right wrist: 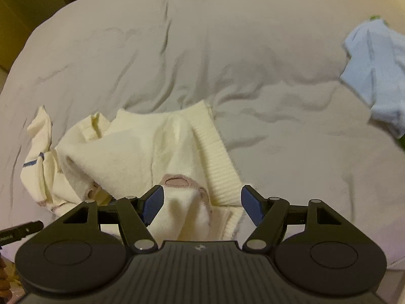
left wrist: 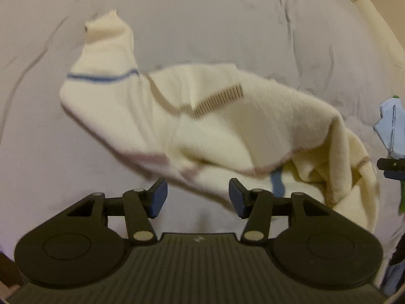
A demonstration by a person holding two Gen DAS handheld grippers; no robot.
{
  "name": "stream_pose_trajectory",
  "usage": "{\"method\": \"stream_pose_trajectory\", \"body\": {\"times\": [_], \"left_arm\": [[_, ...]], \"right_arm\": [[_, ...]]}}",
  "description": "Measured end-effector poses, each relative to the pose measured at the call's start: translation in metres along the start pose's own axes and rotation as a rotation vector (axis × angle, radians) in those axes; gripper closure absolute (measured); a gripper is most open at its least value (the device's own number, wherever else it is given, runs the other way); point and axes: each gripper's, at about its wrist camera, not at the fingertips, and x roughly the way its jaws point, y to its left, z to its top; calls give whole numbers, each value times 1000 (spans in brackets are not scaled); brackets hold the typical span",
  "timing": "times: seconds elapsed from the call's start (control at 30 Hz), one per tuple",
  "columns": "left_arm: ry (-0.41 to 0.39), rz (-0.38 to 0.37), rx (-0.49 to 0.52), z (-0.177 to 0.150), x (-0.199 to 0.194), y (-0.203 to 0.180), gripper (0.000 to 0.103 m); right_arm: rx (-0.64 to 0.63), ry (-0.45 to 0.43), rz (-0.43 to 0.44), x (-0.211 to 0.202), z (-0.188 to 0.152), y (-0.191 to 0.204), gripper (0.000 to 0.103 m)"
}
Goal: Fold clothes
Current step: 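Release the sweater with both tools and drop it onto the bed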
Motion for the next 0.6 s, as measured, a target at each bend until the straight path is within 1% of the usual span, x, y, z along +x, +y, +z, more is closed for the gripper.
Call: {"method": "stream_pose_trajectory", "body": {"times": [0.1, 0.27, 0.37, 0.43, 0.5, 0.6], "left_arm": [[-22, 0, 42, 21, 0, 2, 55], [-20, -36, 134, 65, 20, 6, 55], [16, -36, 225, 90, 42, 5, 55], [40, -35, 283, 105, 57, 5, 55], [68, -39, 339, 117, 70, 5, 56], [104, -57, 415, 133, 86, 6, 56]], "right_arm": [[12, -2, 35, 11, 7, 7, 33], [-38, -18, 26, 28, 32, 21, 33], [-28, -18, 35, 44, 44, 28, 33], [-36, -2, 31, 58, 49, 36, 35], [-55, 13, 28, 71, 55, 46, 35], [-93, 11, 22, 85, 64, 57, 36]]}}
